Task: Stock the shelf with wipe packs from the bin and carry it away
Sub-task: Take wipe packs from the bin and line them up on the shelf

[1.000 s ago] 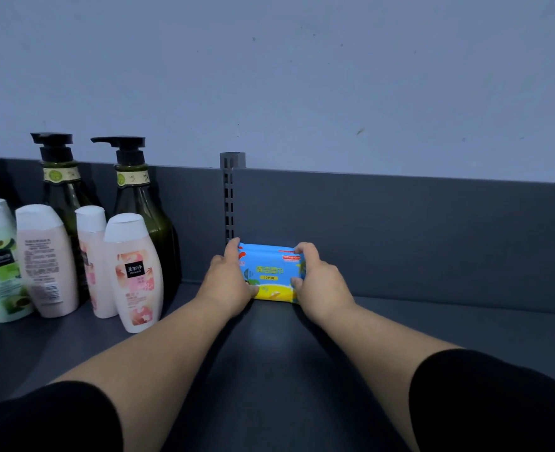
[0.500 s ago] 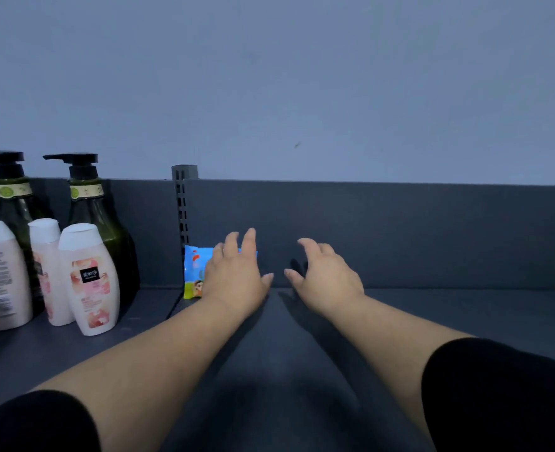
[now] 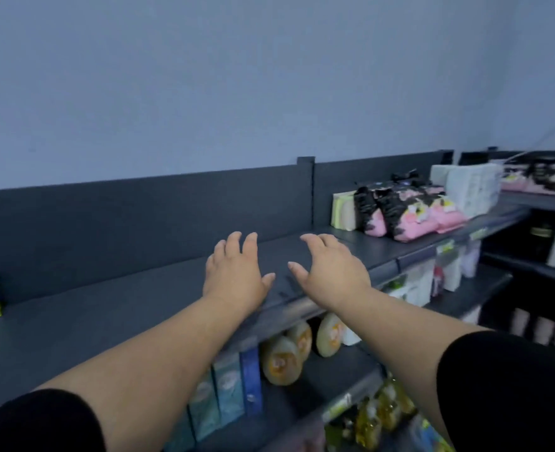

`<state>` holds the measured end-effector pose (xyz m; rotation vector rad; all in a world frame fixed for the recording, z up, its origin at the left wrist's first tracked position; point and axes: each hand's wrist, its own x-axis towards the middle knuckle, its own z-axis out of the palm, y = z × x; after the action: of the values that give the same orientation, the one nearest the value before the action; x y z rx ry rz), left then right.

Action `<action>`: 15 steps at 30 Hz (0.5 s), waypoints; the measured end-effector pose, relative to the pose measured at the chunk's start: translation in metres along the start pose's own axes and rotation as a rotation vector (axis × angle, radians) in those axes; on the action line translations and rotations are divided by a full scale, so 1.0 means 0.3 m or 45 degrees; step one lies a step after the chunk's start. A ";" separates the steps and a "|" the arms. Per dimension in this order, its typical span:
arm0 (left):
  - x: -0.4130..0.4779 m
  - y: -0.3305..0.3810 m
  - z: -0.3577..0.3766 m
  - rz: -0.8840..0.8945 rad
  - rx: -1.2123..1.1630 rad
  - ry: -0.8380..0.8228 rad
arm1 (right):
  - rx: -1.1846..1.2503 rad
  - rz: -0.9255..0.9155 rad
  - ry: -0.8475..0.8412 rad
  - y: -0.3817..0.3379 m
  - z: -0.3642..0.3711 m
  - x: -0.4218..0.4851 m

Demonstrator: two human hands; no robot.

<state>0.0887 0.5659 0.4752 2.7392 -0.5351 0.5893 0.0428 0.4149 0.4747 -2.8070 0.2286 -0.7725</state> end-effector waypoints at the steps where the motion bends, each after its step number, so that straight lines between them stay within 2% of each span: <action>1: -0.019 0.107 0.033 0.042 -0.013 -0.018 | -0.022 0.043 0.008 0.104 -0.041 -0.048; 8: -0.190 0.751 0.267 0.276 -0.144 -0.178 | -0.159 0.373 -0.046 0.734 -0.253 -0.408; 15: -0.315 1.133 0.503 0.487 -0.214 -0.371 | -0.201 0.675 -0.074 1.127 -0.302 -0.666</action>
<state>-0.0808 0.2386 0.3685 2.5873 -1.1394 0.2084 -0.2046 0.1150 0.3686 -2.6986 1.0093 -0.5618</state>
